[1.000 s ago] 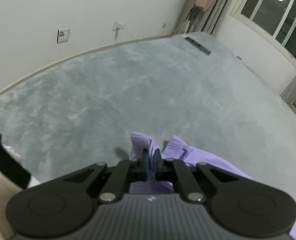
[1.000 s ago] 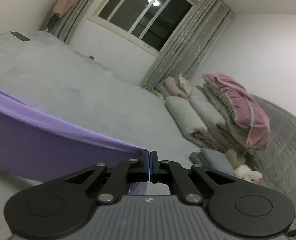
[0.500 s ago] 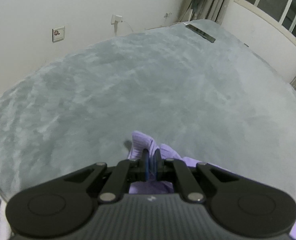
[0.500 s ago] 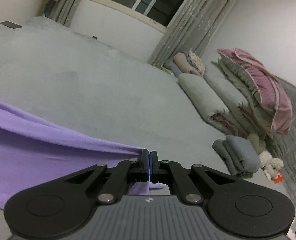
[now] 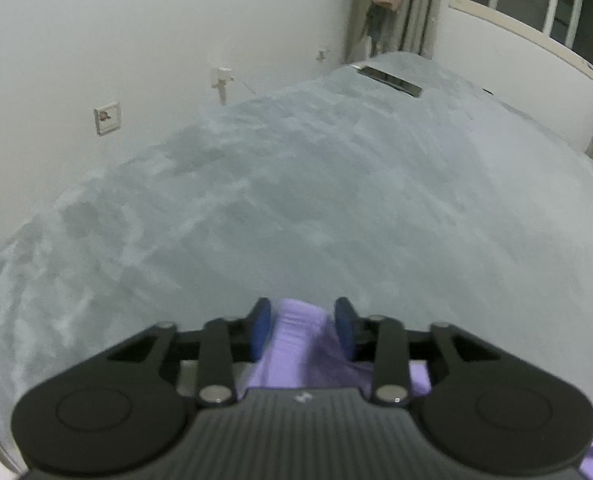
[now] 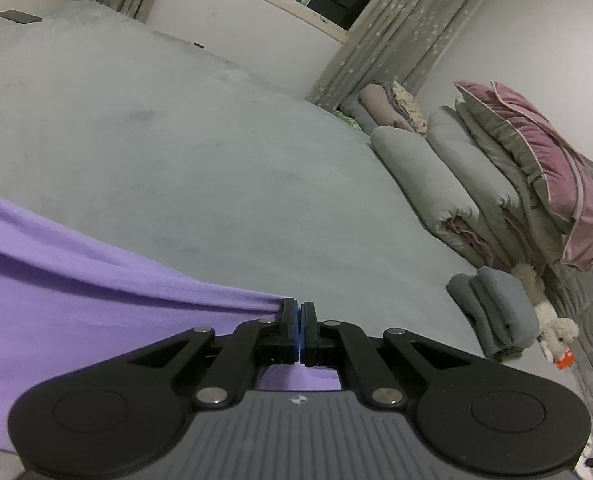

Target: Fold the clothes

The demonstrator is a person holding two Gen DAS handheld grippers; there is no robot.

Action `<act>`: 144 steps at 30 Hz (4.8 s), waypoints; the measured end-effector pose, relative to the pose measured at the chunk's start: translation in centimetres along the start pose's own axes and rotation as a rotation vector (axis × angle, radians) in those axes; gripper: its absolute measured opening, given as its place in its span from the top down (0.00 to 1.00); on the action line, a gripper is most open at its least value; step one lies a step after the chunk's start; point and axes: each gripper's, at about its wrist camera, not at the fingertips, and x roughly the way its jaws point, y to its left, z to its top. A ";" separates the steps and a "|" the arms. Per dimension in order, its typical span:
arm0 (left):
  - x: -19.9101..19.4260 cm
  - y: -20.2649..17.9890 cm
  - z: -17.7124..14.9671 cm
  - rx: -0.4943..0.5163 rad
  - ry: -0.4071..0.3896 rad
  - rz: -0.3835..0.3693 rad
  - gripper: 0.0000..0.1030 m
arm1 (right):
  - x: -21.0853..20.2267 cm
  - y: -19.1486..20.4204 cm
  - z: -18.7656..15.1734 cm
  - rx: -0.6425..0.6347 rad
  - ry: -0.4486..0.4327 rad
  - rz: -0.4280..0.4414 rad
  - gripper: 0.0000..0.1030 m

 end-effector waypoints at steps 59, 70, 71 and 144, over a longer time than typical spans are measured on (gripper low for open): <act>-7.1 5.7 -8.1 0.025 -0.110 -0.259 0.94 | -21.1 13.7 -5.8 -0.119 -0.188 0.784 0.62; -8.0 8.0 -7.7 -0.081 -0.114 -0.302 0.98 | -21.1 13.0 -6.0 -0.081 -0.192 0.846 0.62; -7.7 8.3 -7.7 -0.099 -0.092 -0.298 0.98 | -21.1 13.1 -6.0 -0.083 -0.194 0.844 0.62; -6.3 3.0 -11.7 0.264 -0.183 -0.171 0.77 | -3.1 -5.9 -4.7 0.224 -0.053 0.401 0.62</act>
